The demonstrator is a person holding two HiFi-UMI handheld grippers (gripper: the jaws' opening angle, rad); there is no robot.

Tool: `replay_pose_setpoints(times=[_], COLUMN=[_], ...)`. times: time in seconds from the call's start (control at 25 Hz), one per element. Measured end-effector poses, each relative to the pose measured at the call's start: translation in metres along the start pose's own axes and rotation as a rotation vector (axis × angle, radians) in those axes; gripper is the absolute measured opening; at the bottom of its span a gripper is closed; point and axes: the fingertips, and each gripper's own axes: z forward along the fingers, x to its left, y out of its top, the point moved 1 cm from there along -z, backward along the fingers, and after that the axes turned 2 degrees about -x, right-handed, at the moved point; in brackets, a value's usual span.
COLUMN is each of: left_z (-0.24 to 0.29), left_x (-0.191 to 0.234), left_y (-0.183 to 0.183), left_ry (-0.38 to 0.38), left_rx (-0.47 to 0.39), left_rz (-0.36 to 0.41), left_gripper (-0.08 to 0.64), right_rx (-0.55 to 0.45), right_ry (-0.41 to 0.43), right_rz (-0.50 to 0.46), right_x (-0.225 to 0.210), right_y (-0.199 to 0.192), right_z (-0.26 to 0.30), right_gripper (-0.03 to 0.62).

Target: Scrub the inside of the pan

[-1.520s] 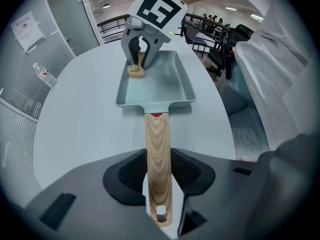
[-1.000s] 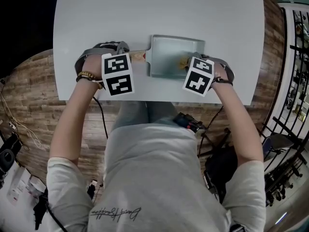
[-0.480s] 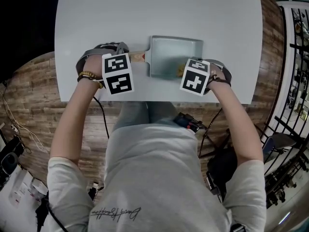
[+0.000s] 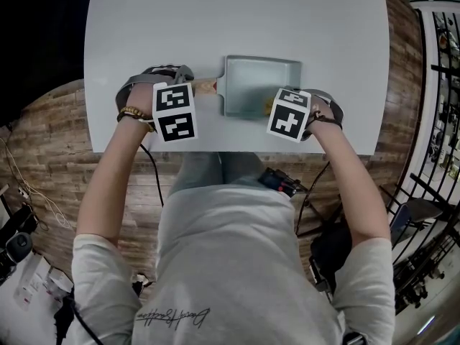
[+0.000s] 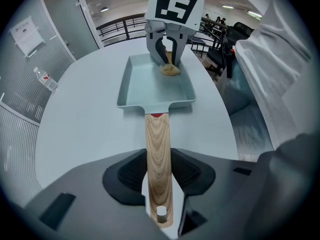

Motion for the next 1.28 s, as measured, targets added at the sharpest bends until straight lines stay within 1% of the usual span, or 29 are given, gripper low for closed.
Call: replay_pose_setpoints(times=[0.08, 0.16, 0.4, 0.52, 0.68, 0.88, 1.0, 1.12, 1.28], left_z=[0.001, 0.003, 0.002, -0.001, -0.007, -0.015, -0.023, -0.033, -0.046], left_x=[-0.001, -0.001, 0.000, 0.000, -0.001, 0.001, 0.006, 0.010, 0.010], left_y=[-0.001, -0.003, 0.000, 0.002, 0.002, 0.005, 0.009, 0.012, 0.018], left_ry=[0.000, 0.000, -0.002, -0.004, -0.006, 0.003, 0.027, 0.051, 0.089], left_rx=[0.002, 0.011, -0.001, -0.008, -0.019, -0.047, -0.077, -0.120, -0.156], left_rz=[0.003, 0.004, -0.006, -0.014, -0.029, -0.048, -0.074, -0.118, -0.147], left_gripper=[0.156, 0.181, 0.186, 0.186, 0.186, 0.183, 0.151, 0.093, 0.024], right_rx=[0.007, 0.011, -0.004, -0.015, -0.045, -0.112, -0.165, -0.215, -0.308], right_ry=[-0.001, -0.002, -0.010, -0.027, -0.048, -0.066, -0.089, -0.115, -0.153], right_rz=[0.001, 0.001, 0.002, -0.001, 0.012, 0.062, 0.102, 0.143, 0.221], right_x=[0.001, 0.001, 0.000, -0.001, 0.000, -0.005, -0.008, -0.010, -0.013], right_y=[0.000, 0.000, -0.001, -0.001, 0.000, 0.003, 0.004, 0.006, 0.008], right_z=[0.000, 0.000, 0.001, 0.000, -0.003, -0.009, -0.016, -0.026, -0.043], right_gripper=[0.067, 0.067, 0.067, 0.067, 0.067, 0.067, 0.067, 0.067, 0.067])
